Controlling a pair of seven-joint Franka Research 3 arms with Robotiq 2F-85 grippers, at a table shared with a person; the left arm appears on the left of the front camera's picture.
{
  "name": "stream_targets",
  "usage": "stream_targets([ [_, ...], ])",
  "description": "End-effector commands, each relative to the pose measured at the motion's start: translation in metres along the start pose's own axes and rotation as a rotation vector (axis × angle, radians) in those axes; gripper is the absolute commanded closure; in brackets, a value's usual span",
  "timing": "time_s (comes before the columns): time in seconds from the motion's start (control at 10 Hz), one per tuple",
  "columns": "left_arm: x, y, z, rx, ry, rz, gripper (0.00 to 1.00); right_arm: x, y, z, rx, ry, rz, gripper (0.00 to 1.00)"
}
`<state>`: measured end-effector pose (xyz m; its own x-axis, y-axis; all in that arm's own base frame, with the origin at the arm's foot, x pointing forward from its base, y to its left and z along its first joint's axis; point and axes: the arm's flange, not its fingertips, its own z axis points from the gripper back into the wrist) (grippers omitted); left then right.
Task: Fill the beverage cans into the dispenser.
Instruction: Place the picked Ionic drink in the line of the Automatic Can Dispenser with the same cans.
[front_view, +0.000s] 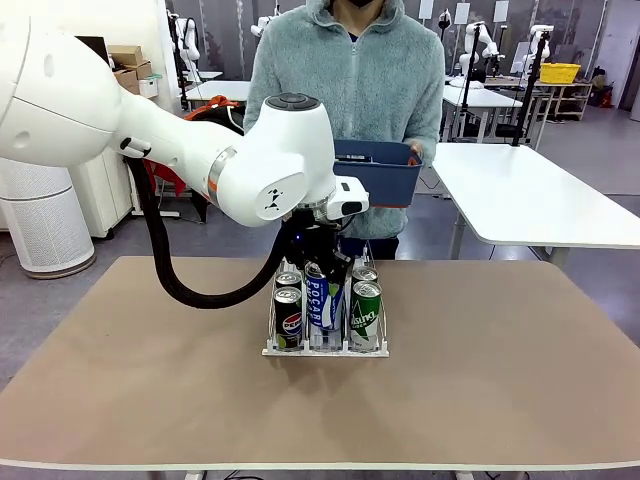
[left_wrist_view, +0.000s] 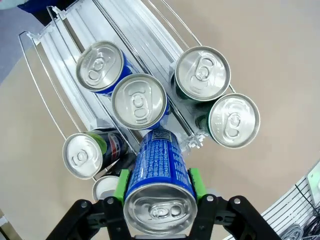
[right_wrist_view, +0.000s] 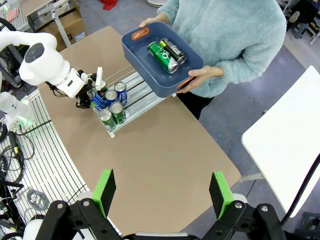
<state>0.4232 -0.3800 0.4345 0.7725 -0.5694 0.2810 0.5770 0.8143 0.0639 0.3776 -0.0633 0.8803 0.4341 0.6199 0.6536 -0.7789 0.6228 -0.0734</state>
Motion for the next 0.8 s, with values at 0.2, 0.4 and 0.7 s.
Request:
stream_targets([
  [0.2, 0.011, -0.001, -0.012, -0.058, -0.022, -0.074, 0.43, 0.0, 0.001, 0.0, 0.0, 0.0, 0.001, 0.0],
  [0.4, 0.011, -0.006, -0.029, -0.098, 0.022, -0.091, 0.43, 0.0, 0.001, 0.0, 0.0, 0.0, 0.001, 0.0],
  [0.7, 0.012, -0.005, -0.04, -0.108, 0.07, -0.071, 0.43, 0.0, 0.001, 0.0, 0.0, 0.0, 0.001, 0.0],
])
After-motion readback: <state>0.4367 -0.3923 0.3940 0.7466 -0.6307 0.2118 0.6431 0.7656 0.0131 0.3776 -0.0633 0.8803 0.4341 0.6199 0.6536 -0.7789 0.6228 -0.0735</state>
